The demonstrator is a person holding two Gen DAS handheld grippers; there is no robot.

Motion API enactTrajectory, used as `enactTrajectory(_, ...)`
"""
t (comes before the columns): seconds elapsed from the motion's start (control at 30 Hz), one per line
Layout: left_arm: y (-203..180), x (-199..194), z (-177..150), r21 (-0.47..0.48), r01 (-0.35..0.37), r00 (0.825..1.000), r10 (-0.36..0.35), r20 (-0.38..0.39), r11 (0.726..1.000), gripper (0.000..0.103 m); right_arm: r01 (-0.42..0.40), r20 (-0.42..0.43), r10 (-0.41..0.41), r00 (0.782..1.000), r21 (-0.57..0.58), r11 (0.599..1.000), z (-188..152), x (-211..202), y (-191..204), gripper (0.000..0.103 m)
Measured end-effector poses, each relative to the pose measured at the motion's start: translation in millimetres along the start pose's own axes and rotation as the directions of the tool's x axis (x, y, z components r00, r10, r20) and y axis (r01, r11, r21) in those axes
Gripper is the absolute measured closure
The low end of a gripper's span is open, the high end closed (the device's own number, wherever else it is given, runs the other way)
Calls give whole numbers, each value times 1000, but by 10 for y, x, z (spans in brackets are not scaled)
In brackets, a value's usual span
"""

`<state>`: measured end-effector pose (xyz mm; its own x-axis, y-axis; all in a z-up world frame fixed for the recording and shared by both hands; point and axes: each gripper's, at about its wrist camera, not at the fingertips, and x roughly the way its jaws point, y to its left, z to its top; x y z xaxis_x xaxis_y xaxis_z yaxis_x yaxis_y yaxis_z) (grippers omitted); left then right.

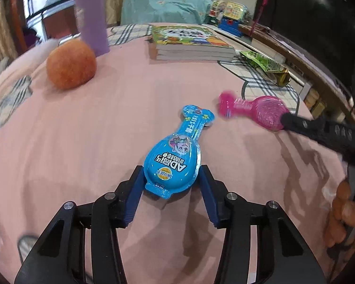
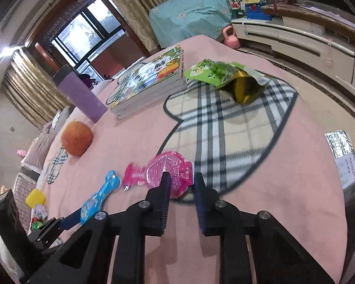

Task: Collect trash
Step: 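Grasp the blue candy pack with the left tool while the right tool approaches the pink pack, then grasp the pink candy pack with the right tool while the left tool holds the blue pack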

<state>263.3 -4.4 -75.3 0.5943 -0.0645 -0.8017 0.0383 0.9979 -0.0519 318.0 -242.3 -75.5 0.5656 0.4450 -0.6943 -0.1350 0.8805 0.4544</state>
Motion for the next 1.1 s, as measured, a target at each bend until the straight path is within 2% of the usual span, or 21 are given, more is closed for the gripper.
enactTrajectory(0.03, 25, -51, -56, -24, 9, 1000, -9, -5, 1000, 57, -1, -3, 1, 1000, -5, 1000, -57, -48, 7, 89)
enactTrajectory(0.07, 32, -93, -99, -35, 16, 1000, -16, -7, 999, 57, 2, -8, -2, 1000, -10, 1000, -121, -96, 12, 100)
enactTrajectory(0.3, -27, -346, -339, -36, 76, 997, -76, -6, 996, 57, -8, -27, 7, 1000, -40, 999, -631, -423, 104, 98)
enactTrajectory(0.33, -38, -365, -367, -35, 88, 996, -88, -10, 996, 57, -4, -22, 3, 1000, -42, 999, -631, -439, 112, 94)
enactTrajectory(0.43, -62, -387, -441, -15, 96, 995, -96, -17, 995, 57, -9, -37, 7, 999, -37, 999, -639, -465, 150, 92)
enactTrajectory(0.5, -50, -400, -467, -7, 104, 995, -104, -8, 995, 56, 17, -20, -18, 1000, -53, 998, -664, -520, 187, 85)
enactTrajectory(0.57, -23, -405, -491, -13, 115, 993, -115, -4, 993, 53, 55, 11, -54, 998, -58, 997, -696, -585, 209, 74)
enactTrajectory(0.63, 2, -411, -484, -19, 128, 992, -128, 8, 992, 46, 93, 50, -91, 995, -56, 994, -696, -630, 221, 68)
enactTrajectory(0.67, 9, -406, -476, -21, 129, 992, -129, 12, 991, 39, 109, 64, -106, 992, -56, 992, -686, -639, 227, 62)
enactTrajectory(0.7, 11, -402, -473, -20, 130, 991, -129, 15, 991, 37, 123, 76, -119, 990, -58, 991, -665, -632, 239, 56)
enactTrajectory(0.73, 12, -399, -470, -18, 133, 991, -133, 16, 991, 37, 135, 83, -130, 988, -62, 989, -628, -600, 247, 43)
enactTrajectory(0.77, 14, -394, -467, -16, 138, 990, -137, 16, 990, 37, 149, 90, -143, 986, -67, 987, -585, -566, 262, 39)
enactTrajectory(0.87, 23, -379, -452, -10, 152, 988, -152, 14, 988, 37, 207, 101, -198, 975, -85, 975, -468, -441, 300, 40)
enactTrajectory(0.97, 37, -350, -441, -7, 158, 987, -158, 11, 987, 37, 248, 70, -242, 968, -101, 963, -374, -241, 325, 40)
enactTrajectory(1.1, 30, -319, -449, 2, 165, 986, -165, 16, 986, 37, 310, 55, -306, 950, -128, 942, -399, -53, 357, 39)
